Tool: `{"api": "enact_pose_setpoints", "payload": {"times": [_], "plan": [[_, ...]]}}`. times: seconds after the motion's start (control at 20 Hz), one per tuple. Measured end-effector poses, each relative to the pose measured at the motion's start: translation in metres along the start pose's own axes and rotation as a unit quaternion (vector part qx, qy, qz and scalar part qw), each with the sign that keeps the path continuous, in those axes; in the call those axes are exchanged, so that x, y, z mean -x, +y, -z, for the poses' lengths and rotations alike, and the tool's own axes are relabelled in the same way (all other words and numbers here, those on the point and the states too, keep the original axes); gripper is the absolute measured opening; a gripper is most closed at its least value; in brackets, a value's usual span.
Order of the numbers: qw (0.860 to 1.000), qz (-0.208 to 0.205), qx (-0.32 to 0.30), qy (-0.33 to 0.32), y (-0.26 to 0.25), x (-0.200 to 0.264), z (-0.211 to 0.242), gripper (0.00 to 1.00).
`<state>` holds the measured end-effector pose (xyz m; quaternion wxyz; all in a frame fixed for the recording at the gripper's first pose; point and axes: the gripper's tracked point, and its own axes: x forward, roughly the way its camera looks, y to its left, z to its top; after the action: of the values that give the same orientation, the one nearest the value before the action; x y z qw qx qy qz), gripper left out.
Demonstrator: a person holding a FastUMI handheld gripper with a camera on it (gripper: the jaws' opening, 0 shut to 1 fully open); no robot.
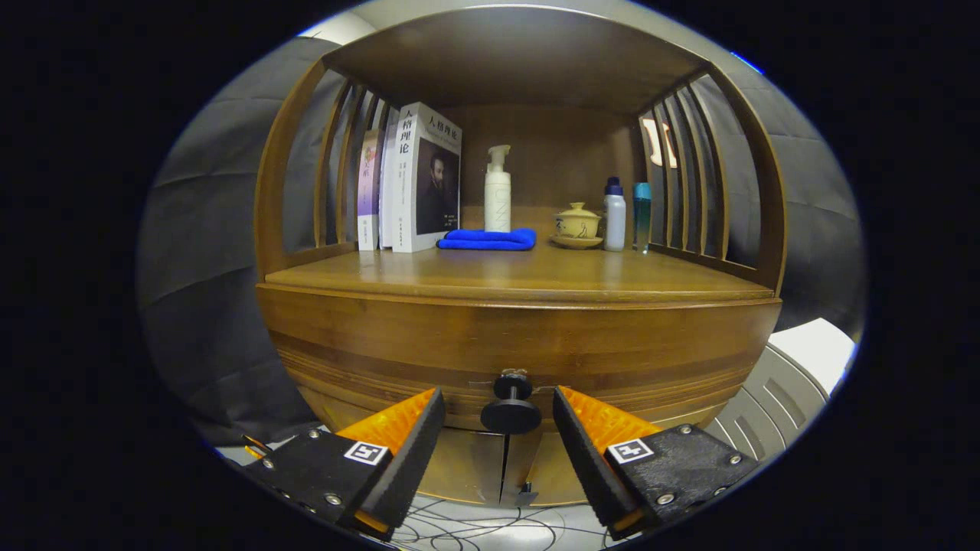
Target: Pull open the drawer, take out the items inside it, and place them on the countertop above the cabinet.
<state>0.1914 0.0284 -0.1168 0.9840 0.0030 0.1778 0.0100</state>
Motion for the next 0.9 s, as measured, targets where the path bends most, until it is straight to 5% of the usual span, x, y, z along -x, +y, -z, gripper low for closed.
{"api": "enact_pose_setpoints", "payload": {"times": [0.55, 0.9], "plan": [[1.0, 0.005, -0.01, 0.015, -0.009, -0.01, 0.005, 0.43], [1.0, 0.013, -0.004, 0.009, -0.008, 0.012, 0.009, 0.4]]}}
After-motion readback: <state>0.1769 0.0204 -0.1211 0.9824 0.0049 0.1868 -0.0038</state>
